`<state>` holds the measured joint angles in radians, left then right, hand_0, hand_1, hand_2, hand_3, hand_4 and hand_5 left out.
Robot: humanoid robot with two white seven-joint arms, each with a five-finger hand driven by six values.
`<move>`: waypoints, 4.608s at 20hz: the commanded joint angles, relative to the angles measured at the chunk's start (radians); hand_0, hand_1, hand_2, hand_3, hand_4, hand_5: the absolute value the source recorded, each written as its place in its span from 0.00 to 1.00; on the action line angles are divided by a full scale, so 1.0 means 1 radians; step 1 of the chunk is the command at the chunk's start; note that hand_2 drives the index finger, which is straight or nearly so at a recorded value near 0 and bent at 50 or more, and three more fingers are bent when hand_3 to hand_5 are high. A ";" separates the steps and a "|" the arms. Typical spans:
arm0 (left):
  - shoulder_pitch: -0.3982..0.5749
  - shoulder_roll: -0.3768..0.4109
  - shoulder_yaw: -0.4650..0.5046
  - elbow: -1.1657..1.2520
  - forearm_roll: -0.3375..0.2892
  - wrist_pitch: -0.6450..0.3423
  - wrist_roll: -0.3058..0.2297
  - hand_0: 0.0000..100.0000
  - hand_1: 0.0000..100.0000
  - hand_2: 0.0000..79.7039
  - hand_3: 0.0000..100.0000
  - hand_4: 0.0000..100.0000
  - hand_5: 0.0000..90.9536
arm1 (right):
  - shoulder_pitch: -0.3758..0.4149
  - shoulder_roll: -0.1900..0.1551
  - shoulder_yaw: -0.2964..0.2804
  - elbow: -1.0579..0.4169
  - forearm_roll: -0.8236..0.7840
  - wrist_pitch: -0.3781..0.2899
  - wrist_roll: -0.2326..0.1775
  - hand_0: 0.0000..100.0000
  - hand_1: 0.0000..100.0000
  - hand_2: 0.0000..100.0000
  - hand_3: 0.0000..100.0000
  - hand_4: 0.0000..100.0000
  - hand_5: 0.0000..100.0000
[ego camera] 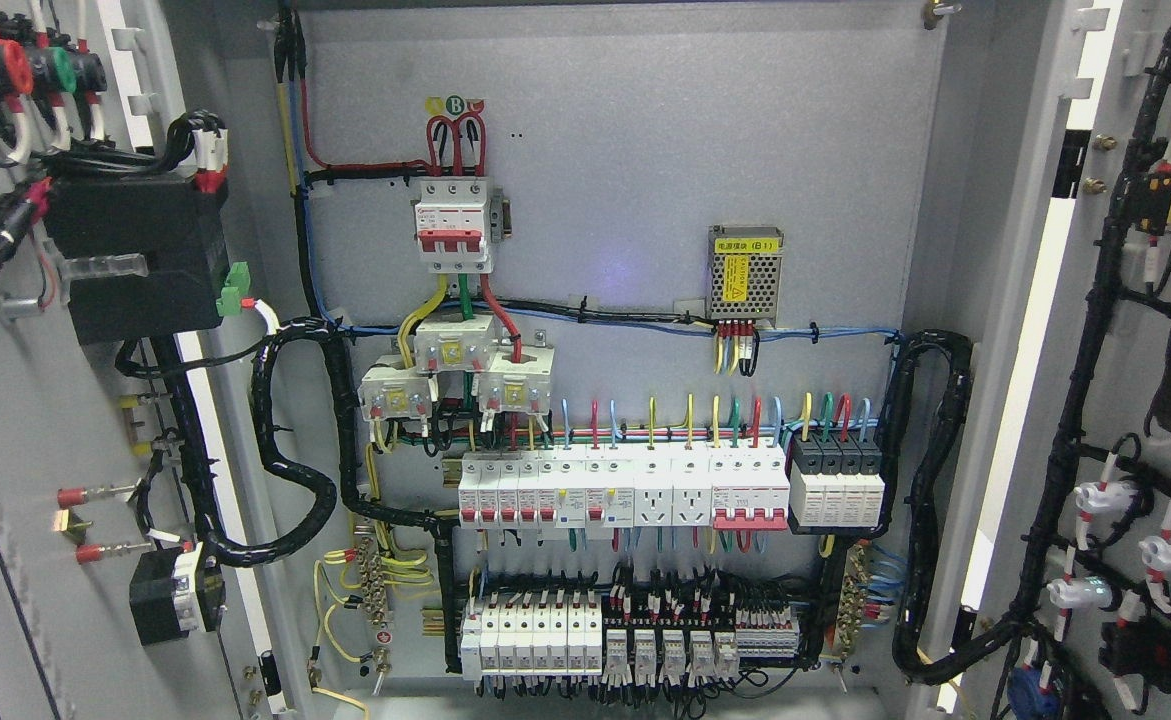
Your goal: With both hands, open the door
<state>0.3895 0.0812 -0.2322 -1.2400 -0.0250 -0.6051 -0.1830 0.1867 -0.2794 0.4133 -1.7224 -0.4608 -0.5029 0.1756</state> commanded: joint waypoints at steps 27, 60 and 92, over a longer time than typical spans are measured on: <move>-0.037 0.262 -0.095 -0.509 0.183 -0.524 0.000 0.00 0.00 0.00 0.00 0.03 0.00 | 0.257 -0.188 -0.228 -0.111 0.001 -0.351 0.004 0.00 0.00 0.00 0.00 0.00 0.00; -0.049 0.359 -0.009 -0.573 0.404 -0.989 0.014 0.00 0.00 0.00 0.00 0.03 0.00 | 0.310 -0.254 -0.416 -0.146 -0.104 -0.440 0.002 0.00 0.00 0.00 0.00 0.00 0.00; 0.055 0.433 0.330 -0.556 0.717 -1.093 0.013 0.00 0.00 0.00 0.00 0.03 0.00 | 0.318 -0.326 -0.424 -0.102 -0.219 -0.440 0.005 0.00 0.00 0.00 0.00 0.00 0.00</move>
<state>0.4225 0.4941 -0.0054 -1.8039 0.6587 -0.7716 -0.1699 0.5083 -0.5780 0.0016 -1.8529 -0.6725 -0.7860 0.1806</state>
